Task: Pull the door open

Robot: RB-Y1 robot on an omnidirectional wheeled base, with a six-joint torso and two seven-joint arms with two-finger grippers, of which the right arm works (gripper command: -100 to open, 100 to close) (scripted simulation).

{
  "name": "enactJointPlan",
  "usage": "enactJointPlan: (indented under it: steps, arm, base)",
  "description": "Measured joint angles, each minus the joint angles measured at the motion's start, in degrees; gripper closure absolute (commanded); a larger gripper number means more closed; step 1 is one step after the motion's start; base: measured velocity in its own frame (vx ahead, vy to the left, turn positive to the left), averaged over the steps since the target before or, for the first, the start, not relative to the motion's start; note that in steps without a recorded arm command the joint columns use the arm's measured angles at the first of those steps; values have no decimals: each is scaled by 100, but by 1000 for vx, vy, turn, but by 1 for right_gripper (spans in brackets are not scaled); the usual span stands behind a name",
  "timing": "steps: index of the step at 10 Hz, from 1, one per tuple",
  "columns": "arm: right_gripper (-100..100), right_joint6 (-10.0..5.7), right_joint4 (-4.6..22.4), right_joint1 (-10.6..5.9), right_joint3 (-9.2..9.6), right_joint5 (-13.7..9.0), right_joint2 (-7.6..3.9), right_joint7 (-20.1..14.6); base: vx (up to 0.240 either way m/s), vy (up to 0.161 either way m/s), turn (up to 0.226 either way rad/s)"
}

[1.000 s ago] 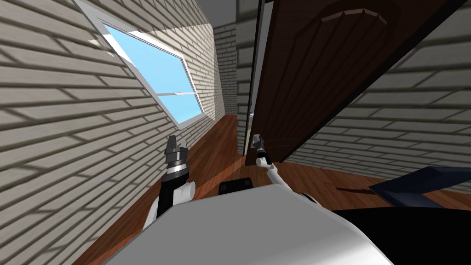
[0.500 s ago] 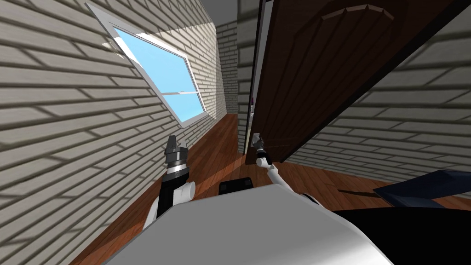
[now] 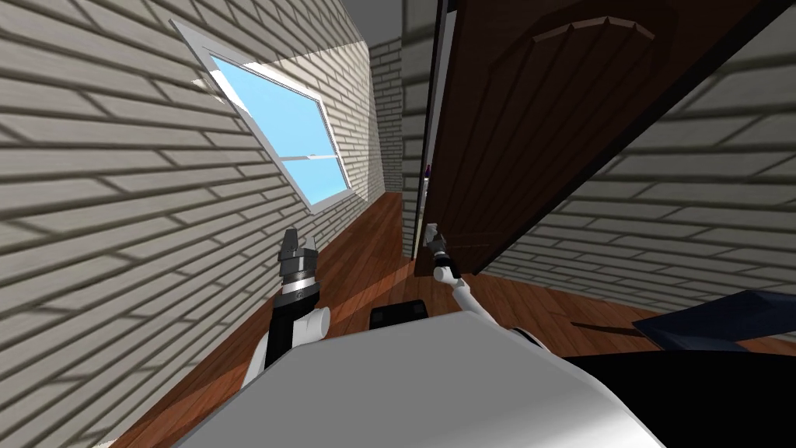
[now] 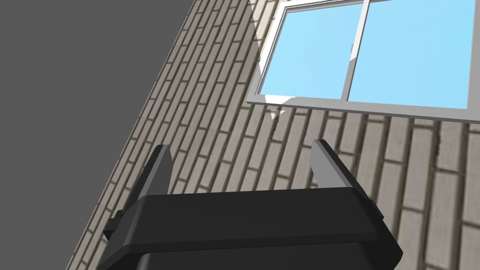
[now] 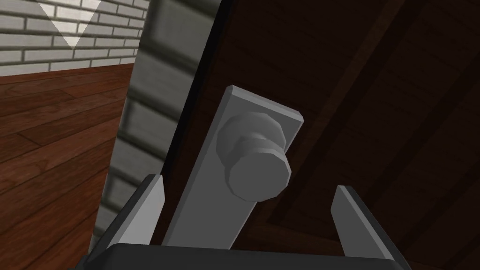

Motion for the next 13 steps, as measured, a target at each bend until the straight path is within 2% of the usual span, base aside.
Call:
enactJointPlan:
  steps: [7,10,11,12,13]
  arm:
    - [-100,131,-153,74,205,-713,-142,-1043]
    - [-100,161,-184,89,250,-871,-174,-1289]
    - [-100,129,-131,102,217,-889,-265,-1359]
    - [-100,107,-161,182,152,-919,-357,-1436]
    - [-100,83,-64,135,107,-946,-453,-1528]
  base:
    - [-79,-42,51]
    - [-12,-7,74]
    - [142,17,221]
    - [156,-2,125]
    - [176,22,144]
